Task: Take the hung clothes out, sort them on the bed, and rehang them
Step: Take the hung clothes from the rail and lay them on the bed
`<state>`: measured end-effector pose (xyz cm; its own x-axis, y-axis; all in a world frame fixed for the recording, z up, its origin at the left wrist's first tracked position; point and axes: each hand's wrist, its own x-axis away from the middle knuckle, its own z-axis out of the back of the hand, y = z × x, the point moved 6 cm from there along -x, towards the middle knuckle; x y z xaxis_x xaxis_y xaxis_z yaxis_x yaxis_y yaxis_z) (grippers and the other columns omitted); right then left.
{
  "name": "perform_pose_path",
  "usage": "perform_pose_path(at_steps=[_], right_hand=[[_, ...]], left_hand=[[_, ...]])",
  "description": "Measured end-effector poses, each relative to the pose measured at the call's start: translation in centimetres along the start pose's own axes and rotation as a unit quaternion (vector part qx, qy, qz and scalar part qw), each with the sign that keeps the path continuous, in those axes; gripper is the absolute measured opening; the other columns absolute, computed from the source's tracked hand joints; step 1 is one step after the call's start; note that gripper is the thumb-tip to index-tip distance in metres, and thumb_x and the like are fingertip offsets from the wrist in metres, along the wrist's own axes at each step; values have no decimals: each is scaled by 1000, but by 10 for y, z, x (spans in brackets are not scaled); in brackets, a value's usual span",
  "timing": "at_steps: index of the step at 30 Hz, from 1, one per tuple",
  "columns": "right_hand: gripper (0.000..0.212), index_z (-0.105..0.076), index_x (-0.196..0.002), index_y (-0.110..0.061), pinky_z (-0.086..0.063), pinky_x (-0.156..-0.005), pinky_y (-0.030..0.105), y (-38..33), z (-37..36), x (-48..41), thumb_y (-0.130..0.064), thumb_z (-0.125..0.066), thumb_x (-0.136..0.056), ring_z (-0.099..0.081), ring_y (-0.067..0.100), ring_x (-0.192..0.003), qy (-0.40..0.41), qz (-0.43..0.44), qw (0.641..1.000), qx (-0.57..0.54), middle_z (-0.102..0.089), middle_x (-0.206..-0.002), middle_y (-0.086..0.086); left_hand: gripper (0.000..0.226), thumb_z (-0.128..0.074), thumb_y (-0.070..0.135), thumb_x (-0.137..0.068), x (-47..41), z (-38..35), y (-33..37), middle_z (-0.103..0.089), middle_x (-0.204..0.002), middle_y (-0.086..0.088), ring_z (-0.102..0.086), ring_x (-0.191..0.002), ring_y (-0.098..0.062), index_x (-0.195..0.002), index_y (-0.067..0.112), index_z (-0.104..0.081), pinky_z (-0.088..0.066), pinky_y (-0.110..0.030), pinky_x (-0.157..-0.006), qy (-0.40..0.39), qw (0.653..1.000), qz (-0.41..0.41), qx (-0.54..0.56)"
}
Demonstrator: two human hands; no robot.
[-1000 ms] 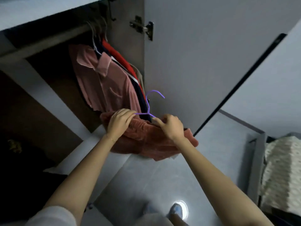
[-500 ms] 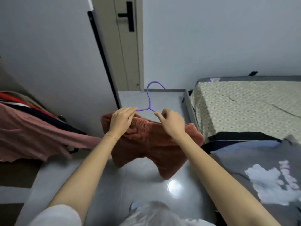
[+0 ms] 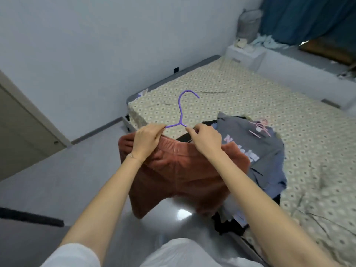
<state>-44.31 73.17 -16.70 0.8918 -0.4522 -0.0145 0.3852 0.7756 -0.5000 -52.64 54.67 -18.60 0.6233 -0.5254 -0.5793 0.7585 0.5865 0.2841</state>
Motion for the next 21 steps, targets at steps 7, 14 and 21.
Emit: perform_pose_path(at_steps=[7,14,21], right_hand=[[51,-34,-59,-23,-34,-64,34,113,82,-51,-56,-49,-95,-63,33,-89,109,-104,988,13,-68,-88,13],[44,-56,-71,-19,-34,-66,33,204,135,-108,-56,-50,-94,-63,32,-91,157,-194,968,18,-65,-83,8],[51,-43,-64,-16,-30,-61,33,291,170,-175,-55,-51,-94,-61,33,-82,175,-282,943,33,-57,-72,7]], left_hand=[[33,-45,24,-96,-123,-112,78,-73,-97,-9,-68,-86,-32,-106,7,-72,-54,-41,-73,-37,987,-113,111],[34,-45,25,-97,-224,-221,141,-74,-100,-10,-69,-90,-31,-107,6,-72,-53,-40,-78,-76,960,-187,196],[22,-55,15,-95,-309,-322,193,-74,-98,-10,-69,-88,-31,-105,5,-73,-48,-37,-81,-117,932,-232,251]])
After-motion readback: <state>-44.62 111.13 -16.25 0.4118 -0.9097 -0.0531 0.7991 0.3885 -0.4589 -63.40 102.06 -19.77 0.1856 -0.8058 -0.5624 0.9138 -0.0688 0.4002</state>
